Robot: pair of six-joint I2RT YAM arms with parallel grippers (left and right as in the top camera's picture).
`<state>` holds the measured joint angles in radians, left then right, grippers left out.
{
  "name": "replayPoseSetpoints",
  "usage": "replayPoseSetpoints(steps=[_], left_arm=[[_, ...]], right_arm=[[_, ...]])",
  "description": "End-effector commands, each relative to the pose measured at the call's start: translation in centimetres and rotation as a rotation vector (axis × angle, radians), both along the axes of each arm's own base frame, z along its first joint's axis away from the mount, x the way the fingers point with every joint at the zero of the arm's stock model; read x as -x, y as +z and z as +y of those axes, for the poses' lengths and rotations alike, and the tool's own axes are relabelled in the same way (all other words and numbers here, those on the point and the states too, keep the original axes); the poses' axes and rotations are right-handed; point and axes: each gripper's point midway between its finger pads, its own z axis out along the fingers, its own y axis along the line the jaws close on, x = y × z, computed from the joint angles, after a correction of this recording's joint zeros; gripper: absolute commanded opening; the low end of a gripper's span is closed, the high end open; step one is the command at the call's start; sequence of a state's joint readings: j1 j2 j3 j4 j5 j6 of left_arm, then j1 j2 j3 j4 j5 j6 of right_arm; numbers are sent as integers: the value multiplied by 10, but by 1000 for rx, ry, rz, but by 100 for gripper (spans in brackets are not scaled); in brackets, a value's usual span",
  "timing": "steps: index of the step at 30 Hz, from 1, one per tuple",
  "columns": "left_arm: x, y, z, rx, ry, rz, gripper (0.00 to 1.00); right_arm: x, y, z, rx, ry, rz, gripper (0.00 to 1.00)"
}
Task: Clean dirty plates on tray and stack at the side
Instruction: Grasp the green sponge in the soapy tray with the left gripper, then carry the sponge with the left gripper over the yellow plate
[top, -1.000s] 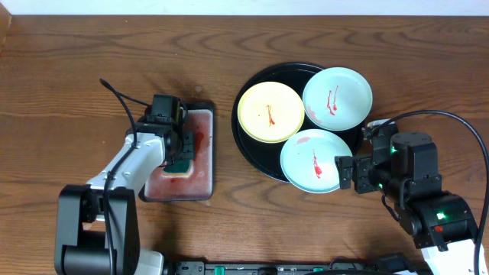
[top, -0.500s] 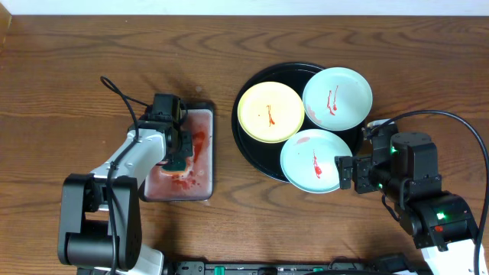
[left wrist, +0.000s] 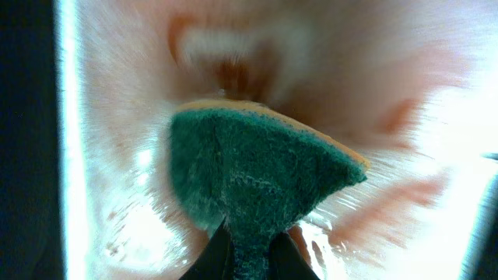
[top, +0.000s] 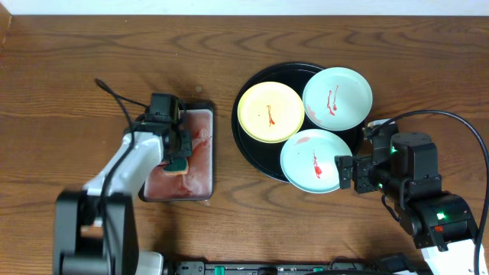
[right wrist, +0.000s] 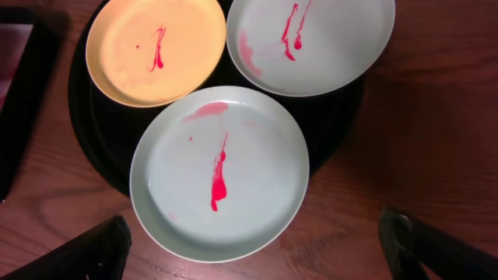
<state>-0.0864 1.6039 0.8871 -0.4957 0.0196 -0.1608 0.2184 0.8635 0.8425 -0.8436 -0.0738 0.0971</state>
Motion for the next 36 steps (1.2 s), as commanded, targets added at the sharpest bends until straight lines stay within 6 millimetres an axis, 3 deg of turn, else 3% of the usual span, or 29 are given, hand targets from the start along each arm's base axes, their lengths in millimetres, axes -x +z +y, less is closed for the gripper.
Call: replayPoseSetpoints(steps=[1, 6, 9, 12, 16, 18, 21, 31, 36], left_arm=[[-6, 49, -8, 58, 17, -150, 7], [-6, 101, -33, 174, -28, -303, 7], [-6, 106, -50, 195, -60, -323, 7], [-17, 115, -80, 223, -139, -391, 7], [-31, 133, -114, 285, -183, -482, 7], [-37, 137, -130, 312, -200, -501, 7], [-46, 133, -153, 325, -242, -493, 7], [-90, 110, -232, 336, -351, -430, 7], [-108, 83, -256, 337, -347, -381, 7]], right_arm=[[-2, 8, 0, -20, -25, -17, 99], [-5, 10, 1, -37, -42, -23, 97], [-6, 11, -1, -50, -74, -26, 94], [-8, 11, -12, -50, -168, -23, 83], [-10, 11, -19, -48, -233, -27, 57], [-10, 11, -19, -53, -239, -25, 53], [-11, 10, -20, -54, -246, -25, 60], [-11, 10, -23, -40, -258, -28, 65], [-10, 9, -23, -39, -259, -23, 68]])
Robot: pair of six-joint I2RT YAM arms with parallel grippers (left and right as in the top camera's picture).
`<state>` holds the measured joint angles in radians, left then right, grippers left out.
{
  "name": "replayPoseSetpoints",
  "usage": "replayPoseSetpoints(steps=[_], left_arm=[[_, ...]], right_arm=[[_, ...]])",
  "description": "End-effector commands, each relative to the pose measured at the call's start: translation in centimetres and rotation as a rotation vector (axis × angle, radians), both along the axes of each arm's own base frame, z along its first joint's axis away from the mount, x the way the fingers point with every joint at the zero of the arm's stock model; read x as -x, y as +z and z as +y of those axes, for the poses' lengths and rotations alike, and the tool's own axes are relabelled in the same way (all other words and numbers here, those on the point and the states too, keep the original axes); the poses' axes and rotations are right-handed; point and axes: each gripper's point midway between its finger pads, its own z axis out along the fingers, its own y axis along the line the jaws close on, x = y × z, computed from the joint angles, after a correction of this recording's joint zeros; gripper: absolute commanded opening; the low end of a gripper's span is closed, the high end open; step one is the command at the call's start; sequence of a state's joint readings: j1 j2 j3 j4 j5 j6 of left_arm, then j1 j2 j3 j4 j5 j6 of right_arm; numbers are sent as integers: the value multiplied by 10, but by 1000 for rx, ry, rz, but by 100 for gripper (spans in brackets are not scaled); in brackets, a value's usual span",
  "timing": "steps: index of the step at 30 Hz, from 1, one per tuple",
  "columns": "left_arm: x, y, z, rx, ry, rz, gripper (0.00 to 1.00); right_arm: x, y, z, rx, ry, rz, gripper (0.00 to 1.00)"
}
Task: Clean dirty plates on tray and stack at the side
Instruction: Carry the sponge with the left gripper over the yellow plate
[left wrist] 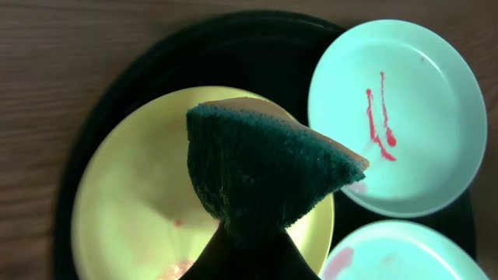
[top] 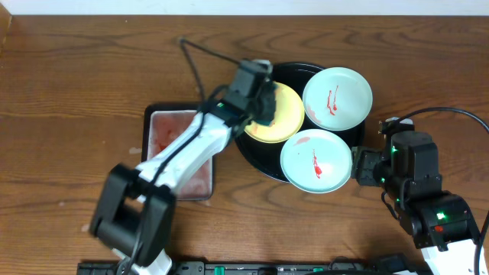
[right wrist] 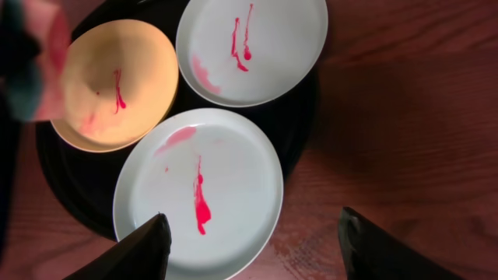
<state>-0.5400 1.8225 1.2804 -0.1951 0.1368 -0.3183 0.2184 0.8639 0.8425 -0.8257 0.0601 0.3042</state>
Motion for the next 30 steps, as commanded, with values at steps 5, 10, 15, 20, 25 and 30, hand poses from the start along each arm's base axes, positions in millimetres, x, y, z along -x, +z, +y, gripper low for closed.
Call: replayPoseSetpoints(steps=[5, 10, 15, 20, 25, 30], left_arm=[[-16, -46, -15, -10, 28, 88, 7], [-17, -66, -18, -23, 27, 111, 7], [-21, -74, -22, -15, 24, 101, 7], [-20, -85, -25, -6, 39, 125, 7], [-23, -91, -7, -83, 114, 117, 7], [-11, -103, 11, -173, 142, 170, 7]], right_arm=[[1, 4, -2, 4, -15, 0, 68], [1, 3, -2, 2, -18, 6, 69], [2, 1, -1, -1, -17, 19, 69], [4, -2, -2, -4, -27, 35, 70], [5, -3, -1, -15, -29, 41, 70], [-9, -9, 8, -37, -8, 51, 66]])
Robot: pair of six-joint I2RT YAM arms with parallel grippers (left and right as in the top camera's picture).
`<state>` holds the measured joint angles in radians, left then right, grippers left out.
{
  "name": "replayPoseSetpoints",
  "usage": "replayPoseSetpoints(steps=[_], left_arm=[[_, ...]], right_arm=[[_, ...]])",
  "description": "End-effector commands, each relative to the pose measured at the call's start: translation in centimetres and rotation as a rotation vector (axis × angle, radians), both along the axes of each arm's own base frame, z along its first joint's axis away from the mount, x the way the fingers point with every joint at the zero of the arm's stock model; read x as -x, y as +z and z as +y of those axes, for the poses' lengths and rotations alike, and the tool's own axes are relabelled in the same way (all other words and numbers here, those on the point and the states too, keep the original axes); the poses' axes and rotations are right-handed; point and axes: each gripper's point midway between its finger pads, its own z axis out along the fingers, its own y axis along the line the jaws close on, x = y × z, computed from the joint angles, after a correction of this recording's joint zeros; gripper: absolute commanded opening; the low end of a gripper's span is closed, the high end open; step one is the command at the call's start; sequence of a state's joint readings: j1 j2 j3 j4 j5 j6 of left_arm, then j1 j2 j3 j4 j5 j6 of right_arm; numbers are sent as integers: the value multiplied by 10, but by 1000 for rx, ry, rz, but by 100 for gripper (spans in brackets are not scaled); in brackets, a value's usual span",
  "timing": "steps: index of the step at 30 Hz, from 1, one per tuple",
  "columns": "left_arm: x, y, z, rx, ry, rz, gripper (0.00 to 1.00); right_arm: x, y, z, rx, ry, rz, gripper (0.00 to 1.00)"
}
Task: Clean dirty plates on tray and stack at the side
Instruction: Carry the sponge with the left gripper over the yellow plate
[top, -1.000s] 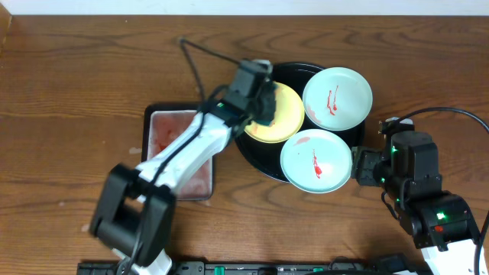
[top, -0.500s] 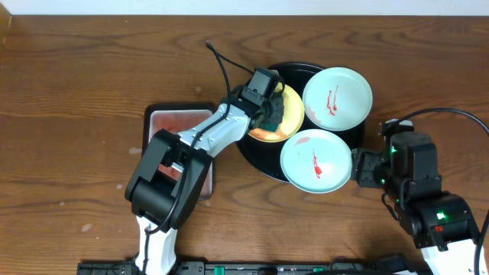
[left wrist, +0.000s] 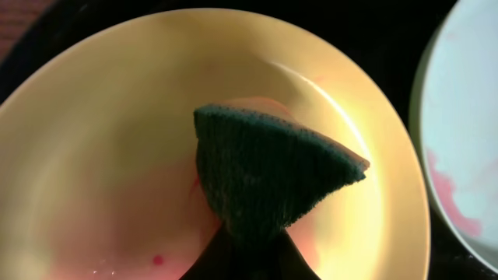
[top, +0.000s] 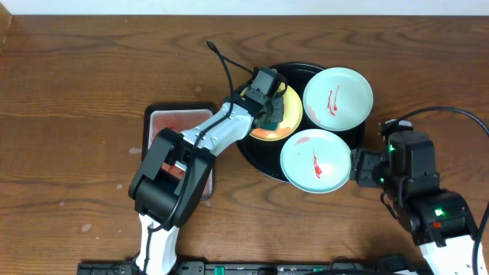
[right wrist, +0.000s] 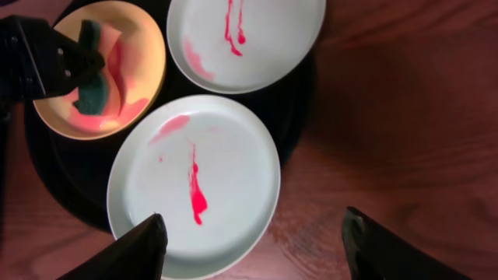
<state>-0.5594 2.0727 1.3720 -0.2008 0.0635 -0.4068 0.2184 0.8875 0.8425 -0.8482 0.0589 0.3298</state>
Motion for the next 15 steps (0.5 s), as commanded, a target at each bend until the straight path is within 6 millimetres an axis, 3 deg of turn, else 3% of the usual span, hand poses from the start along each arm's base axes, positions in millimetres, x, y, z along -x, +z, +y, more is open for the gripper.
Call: replayPoseSetpoints(steps=[1, 9, 15], left_arm=[[5, -18, 17, -87, 41, 38, 7], [20, -25, 19, -97, 26, 110, 7], [22, -26, 19, -90, 28, 119, 8]], right_arm=[[-17, -3, 12, -42, 20, 9, 65], [-78, -45, 53, -169, 94, 48, 61], [-115, -86, 86, -314, 134, 84, 50]])
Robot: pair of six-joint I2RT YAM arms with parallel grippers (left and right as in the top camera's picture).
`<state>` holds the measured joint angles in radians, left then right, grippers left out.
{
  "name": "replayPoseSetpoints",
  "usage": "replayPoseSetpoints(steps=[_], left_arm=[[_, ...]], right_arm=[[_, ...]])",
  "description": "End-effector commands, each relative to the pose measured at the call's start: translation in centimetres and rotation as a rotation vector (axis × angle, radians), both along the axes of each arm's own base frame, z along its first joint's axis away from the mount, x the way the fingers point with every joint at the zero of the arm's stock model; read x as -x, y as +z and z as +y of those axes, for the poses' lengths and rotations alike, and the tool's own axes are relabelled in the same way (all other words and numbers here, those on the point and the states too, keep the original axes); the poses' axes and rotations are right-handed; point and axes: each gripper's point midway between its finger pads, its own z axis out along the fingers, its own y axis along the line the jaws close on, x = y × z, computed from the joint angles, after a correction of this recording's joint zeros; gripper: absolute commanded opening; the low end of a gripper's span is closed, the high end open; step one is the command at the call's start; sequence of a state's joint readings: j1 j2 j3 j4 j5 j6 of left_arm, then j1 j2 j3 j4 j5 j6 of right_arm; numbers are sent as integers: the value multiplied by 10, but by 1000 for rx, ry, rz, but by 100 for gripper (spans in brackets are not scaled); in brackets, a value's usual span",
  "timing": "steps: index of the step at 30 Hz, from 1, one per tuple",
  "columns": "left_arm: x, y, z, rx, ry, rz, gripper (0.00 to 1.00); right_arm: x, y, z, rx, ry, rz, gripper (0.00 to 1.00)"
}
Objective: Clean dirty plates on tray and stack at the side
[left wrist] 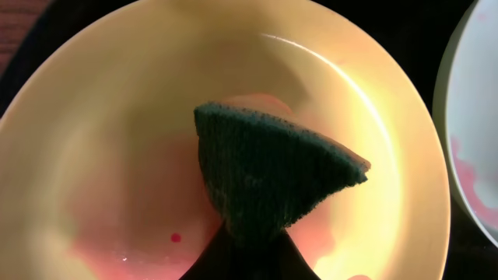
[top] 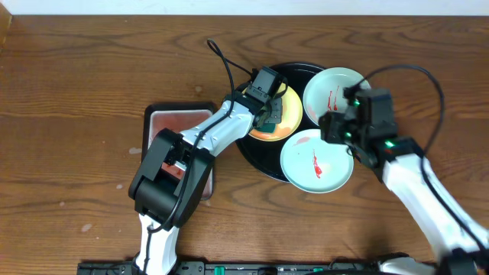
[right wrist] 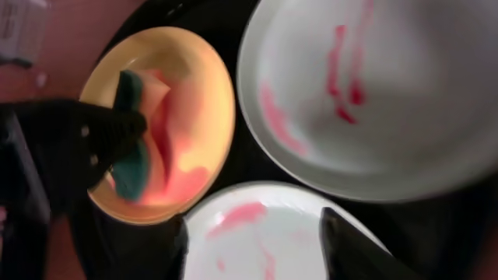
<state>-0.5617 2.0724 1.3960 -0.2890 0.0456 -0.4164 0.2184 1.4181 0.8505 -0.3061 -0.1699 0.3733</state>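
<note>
A black round tray (top: 250, 149) carries three plates. My left gripper (left wrist: 249, 250) is shut on a green sponge (left wrist: 272, 175), which presses into the yellow plate (left wrist: 117, 109), smeared pink and wet. From overhead the sponge (top: 273, 116) sits in the yellow plate (top: 290, 103). Two pale green plates with red streaks lie at the tray's right, one farther back (top: 330, 85) and one nearer the front (top: 315, 164). My right gripper (right wrist: 257, 245) is open above the near plate (right wrist: 264, 225), close to the far plate (right wrist: 373, 93).
A black tub of pinkish water (top: 177, 145) stands left of the tray on the wooden table (top: 69, 92). The left arm's cable (top: 225, 65) loops behind the tray. My right arm (top: 412, 179) reaches in from the lower right.
My right gripper, still open, has moved from beside the near plate's right edge to over the tray between the two pale plates. The sponge stays on the yellow plate, with the pink smear shifted.
My left gripper first held the sponge in the tub of pink water. Then it held it above the yellow plate, then pressed it into that plate, turning the red streak into a pink smear. My right gripper stayed open beside the near plate and is now over the tray.
</note>
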Motion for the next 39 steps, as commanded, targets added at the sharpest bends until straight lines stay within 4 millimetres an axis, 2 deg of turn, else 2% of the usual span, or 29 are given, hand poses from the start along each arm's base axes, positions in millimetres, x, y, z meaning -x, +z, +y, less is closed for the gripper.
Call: replayPoseSetpoints(steps=[1, 6, 10, 16, 18, 23, 34, 39], left_arm=[[14, -23, 11, -46, 17, 72, 7], [14, -23, 10, -34, 30, 79, 8], [15, -24, 11, -36, 31, 82, 7], [16, -24, 12, -40, 31, 88, 7], [16, -24, 12, -37, 38, 91, 7], [16, -24, 12, -33, 47, 92, 7], [16, -24, 12, -29, 55, 93, 7], [14, -23, 10, -13, 74, 88, 8]], right_arm=[[-10, -21, 26, -125, 32, 65, 49], [-25, -43, 48, -162, 59, 100, 47], [-37, -41, 63, -143, 79, 112, 46], [-52, -43, 60, -29, 25, 155, 43], [-55, -50, 59, -24, -9, 179, 39], [-52, -65, 60, -32, -43, 226, 32], [-50, -88, 63, -25, -69, 271, 33], [-49, -99, 63, -28, -87, 293, 27]])
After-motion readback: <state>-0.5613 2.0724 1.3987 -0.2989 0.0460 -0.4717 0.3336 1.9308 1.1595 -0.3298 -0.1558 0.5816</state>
